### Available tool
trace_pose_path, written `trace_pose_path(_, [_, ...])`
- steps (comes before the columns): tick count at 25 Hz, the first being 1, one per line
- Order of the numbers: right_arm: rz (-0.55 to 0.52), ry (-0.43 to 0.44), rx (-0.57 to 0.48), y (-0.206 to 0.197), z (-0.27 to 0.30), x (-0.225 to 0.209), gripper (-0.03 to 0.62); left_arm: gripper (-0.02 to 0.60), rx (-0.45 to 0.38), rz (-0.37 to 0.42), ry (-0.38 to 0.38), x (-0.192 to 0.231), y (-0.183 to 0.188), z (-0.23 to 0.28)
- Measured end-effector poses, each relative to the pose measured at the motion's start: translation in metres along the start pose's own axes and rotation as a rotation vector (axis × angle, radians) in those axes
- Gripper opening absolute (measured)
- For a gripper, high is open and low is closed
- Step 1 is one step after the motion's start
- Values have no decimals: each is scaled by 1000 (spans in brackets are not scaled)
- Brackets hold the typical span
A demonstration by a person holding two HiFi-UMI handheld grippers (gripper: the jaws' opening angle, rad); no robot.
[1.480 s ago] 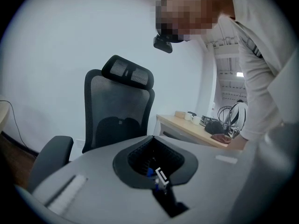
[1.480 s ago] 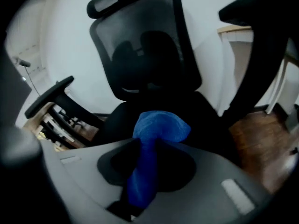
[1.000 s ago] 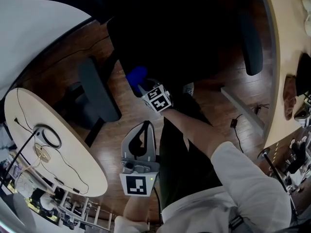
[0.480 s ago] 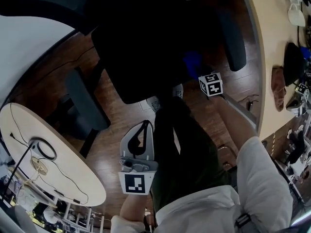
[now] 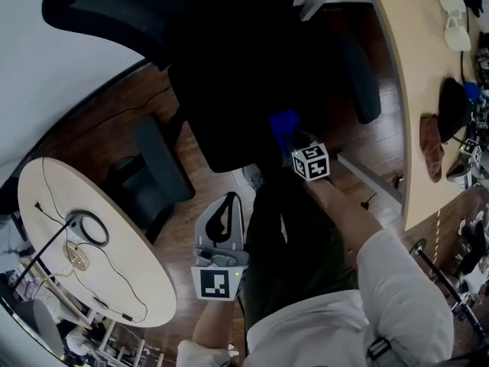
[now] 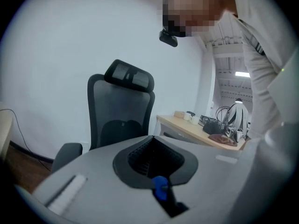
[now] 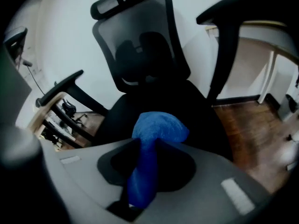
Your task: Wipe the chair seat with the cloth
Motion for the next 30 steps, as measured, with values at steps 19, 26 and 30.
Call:
trace_pose_path(19, [-626, 95, -1114, 321, -622, 328, 92, 25, -423, 142, 209, -82, 335, -195])
trace_pose_path(26, [-598, 47, -1197, 277, -686, 343, 94, 0, -463, 192, 132, -114, 337, -232])
trace_pose_path(30, [-566, 55, -1205, 248, -694, 341, 94, 0, -454, 192, 122, -129, 320, -254])
Point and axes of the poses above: the fingertips, and each gripper's own axes: z forward along the fingers, x to its left, y out of its top, the point moved 5 cm from there along -z, backward along the fingers, and after that the axes turned 3 degrees about -z, right-handed, at the moved point
